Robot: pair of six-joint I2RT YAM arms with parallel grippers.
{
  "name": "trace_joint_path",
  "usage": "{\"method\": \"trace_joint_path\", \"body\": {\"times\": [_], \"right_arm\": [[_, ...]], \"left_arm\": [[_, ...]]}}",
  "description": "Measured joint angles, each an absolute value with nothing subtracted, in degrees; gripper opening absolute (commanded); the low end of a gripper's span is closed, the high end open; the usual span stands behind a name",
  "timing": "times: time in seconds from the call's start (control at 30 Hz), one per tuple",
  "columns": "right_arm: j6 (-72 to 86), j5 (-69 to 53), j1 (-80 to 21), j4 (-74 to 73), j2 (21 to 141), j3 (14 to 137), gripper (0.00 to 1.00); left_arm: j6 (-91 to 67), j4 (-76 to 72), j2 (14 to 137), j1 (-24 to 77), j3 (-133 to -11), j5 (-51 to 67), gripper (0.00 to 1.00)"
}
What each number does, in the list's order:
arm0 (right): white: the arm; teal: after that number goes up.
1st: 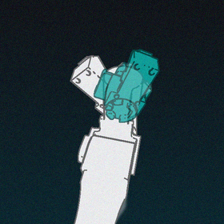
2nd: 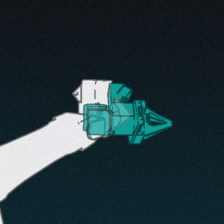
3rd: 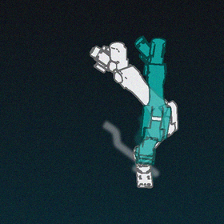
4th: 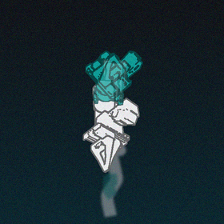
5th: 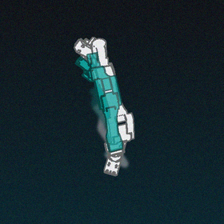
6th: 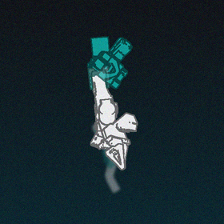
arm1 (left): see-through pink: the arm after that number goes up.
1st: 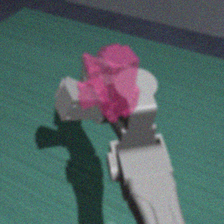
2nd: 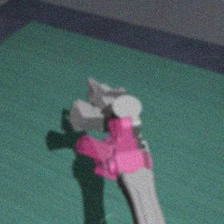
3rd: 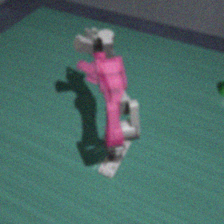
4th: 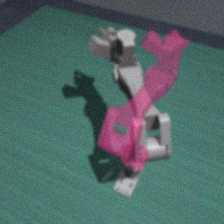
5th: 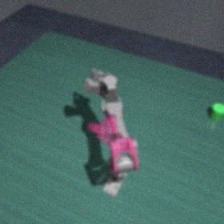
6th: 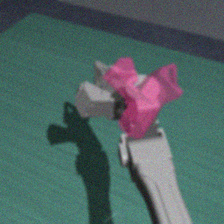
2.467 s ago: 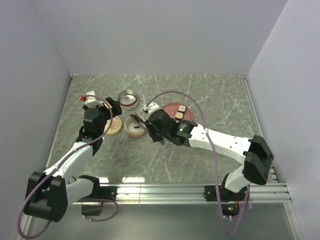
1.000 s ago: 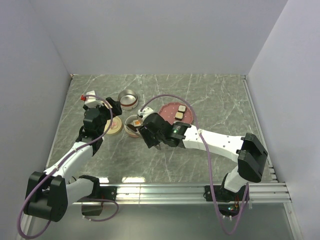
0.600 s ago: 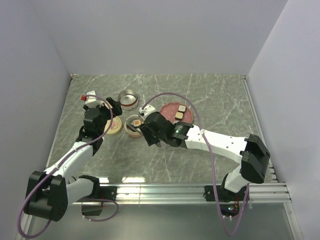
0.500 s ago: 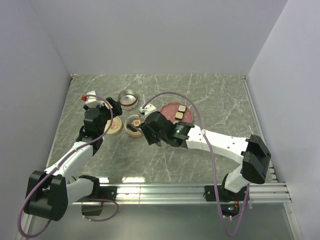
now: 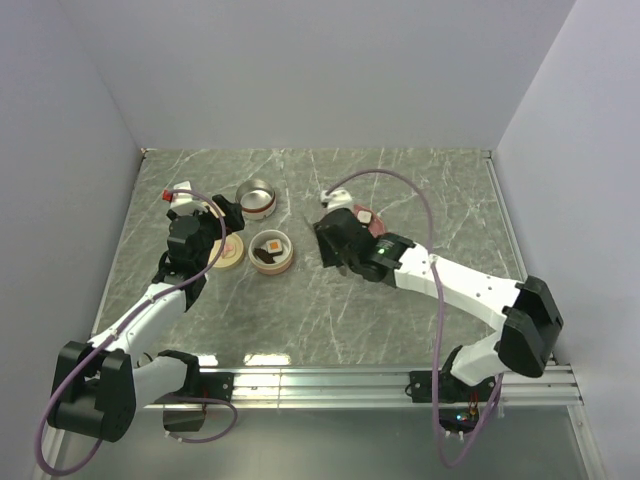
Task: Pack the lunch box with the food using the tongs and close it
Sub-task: Pick up the food using the clamp
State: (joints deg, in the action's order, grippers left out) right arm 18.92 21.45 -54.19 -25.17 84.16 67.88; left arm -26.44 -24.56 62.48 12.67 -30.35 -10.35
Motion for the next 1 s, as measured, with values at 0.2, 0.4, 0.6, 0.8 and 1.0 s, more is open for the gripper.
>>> {"method": "trace_joint_path", "body": {"times": [0.2, 0.4, 0.6, 0.8, 1.0], "right_arm": [[23.0, 25.6, -49.7, -27.4, 79.2, 61.9, 0.54], [26.6, 26.8, -49.8, -28.9, 76.2, 57.4, 0.54], [30.3, 27.9, -51.4, -31.1, 72.7, 53.7, 0.54], [33.1, 28.0, -54.8, -31.5, 69.2, 51.4, 0.54], [36.1, 28.3, -55.7, -32.2, 68.6, 49.1, 0.53]], "left_arm": [[-26.4, -24.6, 62.6, 12.7, -30.3, -10.3, 0.98], [-26.4, -24.6, 63.6, 12.6, -30.3, -10.2, 0.98], [-26.4, -24.6, 64.1, 12.5, -30.5, -10.1, 0.98], [-26.4, -24.6, 64.3, 12.5, -30.7, -9.8, 0.98], [-26.5, -24.6, 64.3, 12.4, -30.7, -9.7, 0.98]]}}
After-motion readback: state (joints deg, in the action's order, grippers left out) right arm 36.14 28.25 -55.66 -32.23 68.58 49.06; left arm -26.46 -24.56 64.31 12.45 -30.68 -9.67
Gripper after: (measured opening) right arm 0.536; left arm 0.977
